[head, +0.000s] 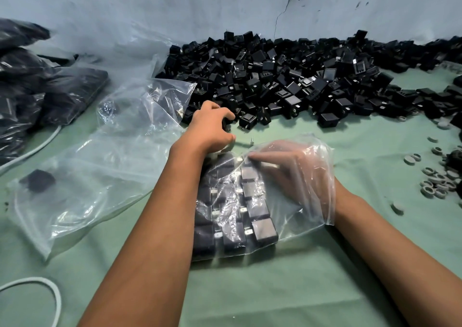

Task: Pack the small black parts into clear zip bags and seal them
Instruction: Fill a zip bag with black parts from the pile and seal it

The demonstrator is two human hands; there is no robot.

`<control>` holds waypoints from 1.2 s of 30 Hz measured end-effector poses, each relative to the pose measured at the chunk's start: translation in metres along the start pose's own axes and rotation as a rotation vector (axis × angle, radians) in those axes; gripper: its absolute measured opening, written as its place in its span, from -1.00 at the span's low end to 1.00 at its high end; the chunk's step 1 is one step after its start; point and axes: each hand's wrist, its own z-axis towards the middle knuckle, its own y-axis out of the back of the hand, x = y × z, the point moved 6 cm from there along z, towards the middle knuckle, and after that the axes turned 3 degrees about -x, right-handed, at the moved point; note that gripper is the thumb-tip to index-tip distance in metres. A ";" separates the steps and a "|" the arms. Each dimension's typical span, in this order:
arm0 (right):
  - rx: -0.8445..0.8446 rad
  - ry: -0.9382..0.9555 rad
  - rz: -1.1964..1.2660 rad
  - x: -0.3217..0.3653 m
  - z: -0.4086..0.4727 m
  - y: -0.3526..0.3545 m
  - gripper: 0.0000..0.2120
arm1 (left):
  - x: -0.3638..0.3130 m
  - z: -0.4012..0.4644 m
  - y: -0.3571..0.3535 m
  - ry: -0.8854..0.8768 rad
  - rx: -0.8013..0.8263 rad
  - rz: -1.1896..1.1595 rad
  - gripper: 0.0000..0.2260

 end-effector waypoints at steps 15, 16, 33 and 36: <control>0.003 -0.380 0.137 0.012 -0.015 0.013 -0.76 | 0.008 -0.003 0.023 0.116 -0.170 -0.198 -0.79; -0.012 -0.391 0.143 0.013 -0.014 0.013 -0.76 | 0.009 -0.003 0.026 0.128 -0.188 -0.217 -0.79; -0.044 -0.362 0.290 -0.007 -0.018 0.015 -0.83 | 0.004 -0.010 0.070 0.108 -0.331 -0.782 -0.79; -0.017 -0.388 0.260 -0.008 -0.017 0.036 -0.67 | -0.013 -0.010 0.057 0.096 -0.169 -0.829 -0.78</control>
